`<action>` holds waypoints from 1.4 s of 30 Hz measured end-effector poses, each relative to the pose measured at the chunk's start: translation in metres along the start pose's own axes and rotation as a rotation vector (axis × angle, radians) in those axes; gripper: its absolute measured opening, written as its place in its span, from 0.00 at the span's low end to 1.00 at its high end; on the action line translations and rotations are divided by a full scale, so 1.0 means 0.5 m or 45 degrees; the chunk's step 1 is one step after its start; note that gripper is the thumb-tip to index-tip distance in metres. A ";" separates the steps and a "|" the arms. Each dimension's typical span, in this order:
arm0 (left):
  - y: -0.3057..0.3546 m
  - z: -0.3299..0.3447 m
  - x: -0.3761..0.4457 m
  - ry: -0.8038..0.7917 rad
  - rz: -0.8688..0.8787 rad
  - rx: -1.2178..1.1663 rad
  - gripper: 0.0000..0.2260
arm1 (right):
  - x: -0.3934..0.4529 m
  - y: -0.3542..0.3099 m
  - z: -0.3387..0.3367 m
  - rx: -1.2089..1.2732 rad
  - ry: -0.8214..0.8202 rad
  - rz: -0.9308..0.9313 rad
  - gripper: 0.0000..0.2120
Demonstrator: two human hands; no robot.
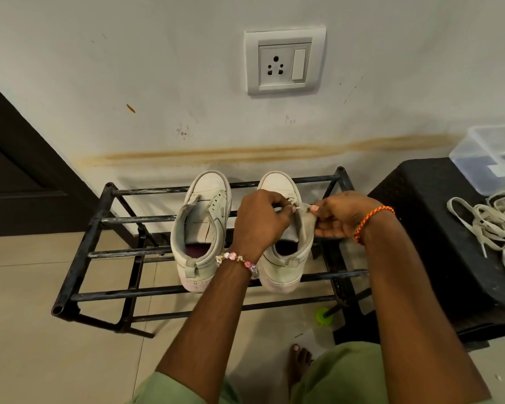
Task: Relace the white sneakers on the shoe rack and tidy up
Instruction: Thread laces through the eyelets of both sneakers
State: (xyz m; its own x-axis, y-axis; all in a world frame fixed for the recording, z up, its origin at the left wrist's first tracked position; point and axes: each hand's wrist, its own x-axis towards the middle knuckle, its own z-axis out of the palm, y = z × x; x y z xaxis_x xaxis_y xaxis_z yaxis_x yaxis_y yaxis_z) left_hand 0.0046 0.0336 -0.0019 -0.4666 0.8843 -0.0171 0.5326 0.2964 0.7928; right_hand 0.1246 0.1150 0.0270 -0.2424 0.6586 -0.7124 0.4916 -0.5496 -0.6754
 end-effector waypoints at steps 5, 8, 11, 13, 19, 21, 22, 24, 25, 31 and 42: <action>-0.010 0.007 0.001 0.045 -0.176 -0.287 0.07 | -0.006 -0.001 0.001 0.073 -0.003 0.019 0.02; -0.010 0.017 0.000 0.083 -0.224 -0.308 0.08 | -0.008 0.002 0.001 0.075 -0.018 0.013 0.07; -0.024 0.013 0.003 0.139 -0.235 -0.236 0.07 | -0.010 0.003 -0.002 0.104 -0.027 0.000 0.05; -0.038 0.005 0.004 0.133 -0.249 -0.220 0.07 | -0.011 0.003 -0.001 0.120 -0.025 -0.017 0.06; -0.041 -0.007 0.000 0.138 -0.154 -0.199 0.05 | -0.014 0.000 0.010 0.060 -0.037 -0.073 0.09; -0.027 -0.007 -0.002 0.122 -0.077 -0.219 0.05 | -0.014 0.001 0.009 0.056 -0.032 -0.079 0.09; -0.020 -0.006 -0.003 0.110 -0.033 -0.214 0.04 | -0.013 0.001 0.009 0.055 -0.030 -0.081 0.09; -0.010 0.000 -0.005 0.090 0.031 -0.134 0.04 | -0.011 0.003 0.008 0.053 -0.025 -0.083 0.09; -0.007 0.002 -0.005 0.085 0.041 -0.062 0.05 | -0.011 0.003 0.009 0.051 -0.025 -0.080 0.09; 0.005 0.017 0.002 0.089 0.062 0.237 0.07 | -0.009 0.001 0.011 0.036 -0.031 -0.082 0.08; 0.005 0.027 -0.001 0.166 0.009 -0.055 0.06 | -0.005 0.004 0.005 0.038 -0.062 -0.084 0.09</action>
State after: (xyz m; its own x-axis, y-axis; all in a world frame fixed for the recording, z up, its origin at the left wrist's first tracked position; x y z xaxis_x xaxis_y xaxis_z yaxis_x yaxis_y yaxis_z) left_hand 0.0155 0.0387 -0.0080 -0.5522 0.8311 0.0658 0.5067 0.2719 0.8181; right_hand 0.1242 0.1109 0.0271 -0.3139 0.6686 -0.6741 0.4486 -0.5213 -0.7260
